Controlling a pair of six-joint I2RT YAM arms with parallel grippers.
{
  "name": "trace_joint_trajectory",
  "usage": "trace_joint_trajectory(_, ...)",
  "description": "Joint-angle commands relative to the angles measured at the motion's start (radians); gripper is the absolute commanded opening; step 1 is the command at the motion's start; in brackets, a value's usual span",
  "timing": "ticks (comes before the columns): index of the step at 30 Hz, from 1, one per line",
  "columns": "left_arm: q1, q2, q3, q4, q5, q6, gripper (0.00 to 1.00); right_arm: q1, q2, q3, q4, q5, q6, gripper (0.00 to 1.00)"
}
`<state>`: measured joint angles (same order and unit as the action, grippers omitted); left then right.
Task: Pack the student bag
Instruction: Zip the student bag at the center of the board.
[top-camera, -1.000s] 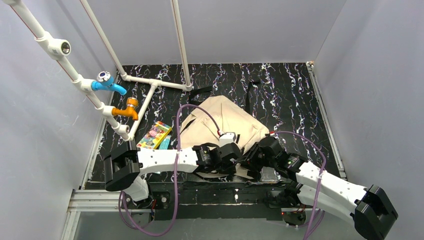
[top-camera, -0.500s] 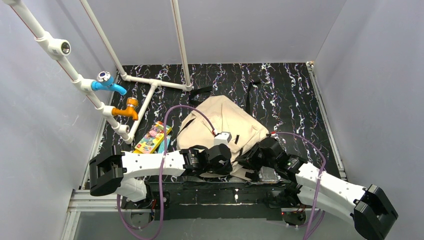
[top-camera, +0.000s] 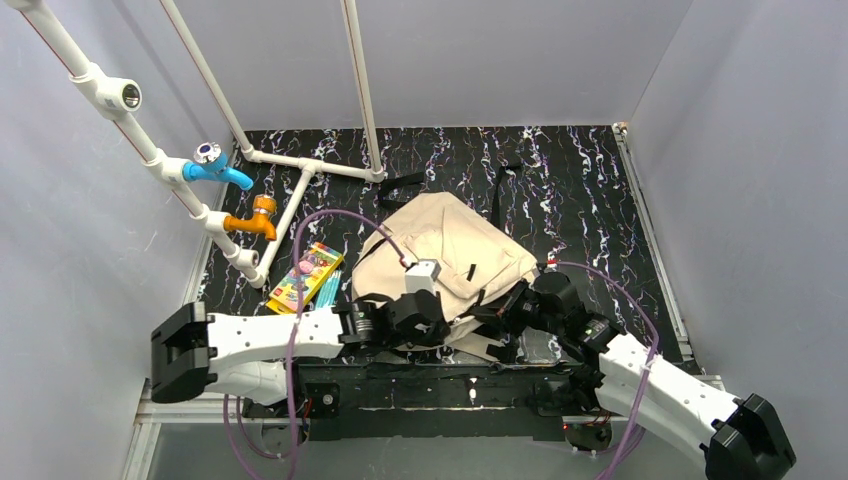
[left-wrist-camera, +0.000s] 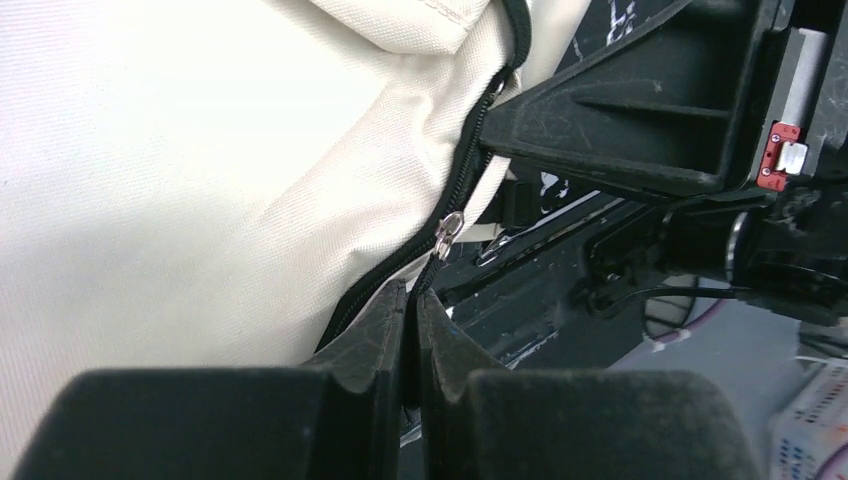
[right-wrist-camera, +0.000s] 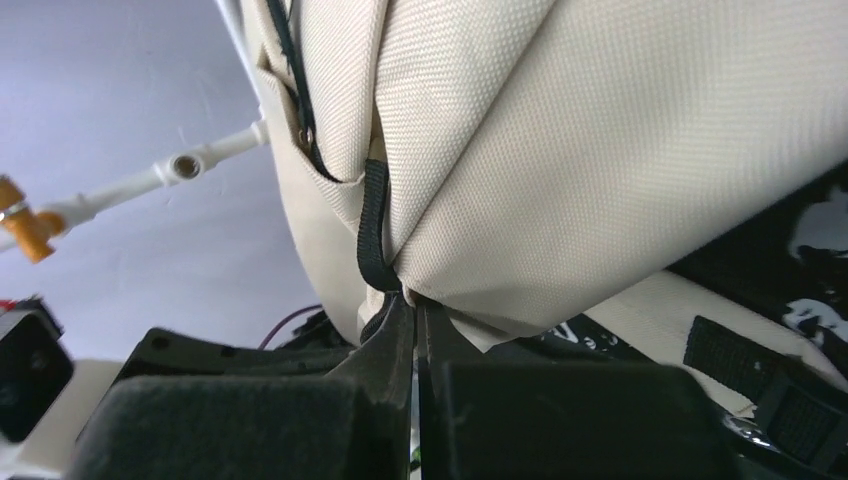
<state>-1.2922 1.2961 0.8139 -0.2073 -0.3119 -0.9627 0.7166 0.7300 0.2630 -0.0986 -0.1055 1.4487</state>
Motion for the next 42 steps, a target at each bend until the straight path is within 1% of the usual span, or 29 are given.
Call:
trace_joint_trajectory(1, 0.004, -0.163, -0.115, -0.194, -0.107, -0.04, 0.0, -0.115, 0.0, -0.005, -0.04, 0.073, -0.085, 0.01)
trace_joint_trajectory(3, 0.005, -0.197, -0.141, -0.181, -0.103, -0.045, 0.0, -0.155, -0.019, 0.012, -0.079, 0.081, -0.122, 0.01)
trace_joint_trajectory(6, 0.007, -0.203, -0.16, -0.121, -0.073, -0.027, 0.0, -0.233, 0.001, 0.012, -0.082, 0.02, -0.193, 0.01)
trace_joint_trajectory(8, 0.01, -0.181, -0.153, -0.085, -0.034, -0.008, 0.0, -0.245, 0.002, 0.026, -0.11, 0.036, -0.237, 0.01)
trace_joint_trajectory(11, 0.011, -0.166, -0.16, -0.046, -0.007, -0.009, 0.0, -0.27, -0.006, 0.064, -0.199, 0.072, -0.33, 0.01)
trace_joint_trajectory(16, 0.034, -0.2, -0.178, -0.063, -0.006, 0.008, 0.0, -0.371, -0.007, 0.059, -0.258, 0.056, -0.433, 0.01)
trace_joint_trajectory(19, 0.061, -0.213, -0.179, -0.077, 0.018, 0.035, 0.0, -0.423, 0.028, 0.085, -0.27, 0.054, -0.52, 0.01)
trace_joint_trajectory(22, 0.079, -0.209, -0.184, -0.057, 0.045, 0.047, 0.0, -0.433, 0.112, 0.15, -0.271, 0.045, -0.644, 0.01)
trace_joint_trajectory(24, 0.097, -0.191, -0.178, -0.021, 0.087, 0.057, 0.0, -0.432, 0.168, 0.216, -0.318, 0.025, -0.731, 0.01)
trace_joint_trajectory(25, 0.104, -0.176, -0.169, 0.017, 0.132, 0.076, 0.0, -0.431, 0.181, 0.238, -0.315, -0.005, -0.768, 0.01)
trace_joint_trajectory(26, 0.106, -0.161, -0.152, 0.049, 0.162, 0.117, 0.0, -0.432, 0.186, 0.256, -0.318, -0.04, -0.796, 0.01)
trace_joint_trajectory(29, 0.106, -0.107, -0.089, 0.138, 0.258, 0.186, 0.01, -0.431, 0.186, 0.31, -0.368, -0.074, -0.846, 0.01)
trace_joint_trajectory(31, 0.106, -0.059, -0.038, 0.182, 0.304, 0.225, 0.15, -0.432, 0.182, 0.324, -0.375, -0.123, -0.846, 0.01)
trace_joint_trajectory(32, 0.106, -0.03, -0.006, 0.191, 0.326, 0.243, 0.23, -0.431, 0.179, 0.325, -0.367, -0.151, -0.839, 0.01)
trace_joint_trajectory(34, 0.106, 0.032, 0.064, 0.183, 0.36, 0.28, 0.38, -0.431, 0.171, 0.325, -0.353, -0.189, -0.82, 0.01)
trace_joint_trajectory(35, 0.106, 0.062, 0.103, 0.173, 0.37, 0.296, 0.42, -0.431, 0.166, 0.327, -0.347, -0.205, -0.815, 0.01)
trace_joint_trajectory(39, 0.108, 0.185, 0.244, 0.106, 0.377, 0.371, 0.56, -0.431, 0.137, 0.344, -0.345, -0.22, -0.811, 0.01)
trace_joint_trajectory(42, 0.121, 0.289, 0.346, 0.041, 0.431, 0.401, 0.59, -0.431, 0.131, 0.357, -0.355, -0.218, -0.818, 0.01)
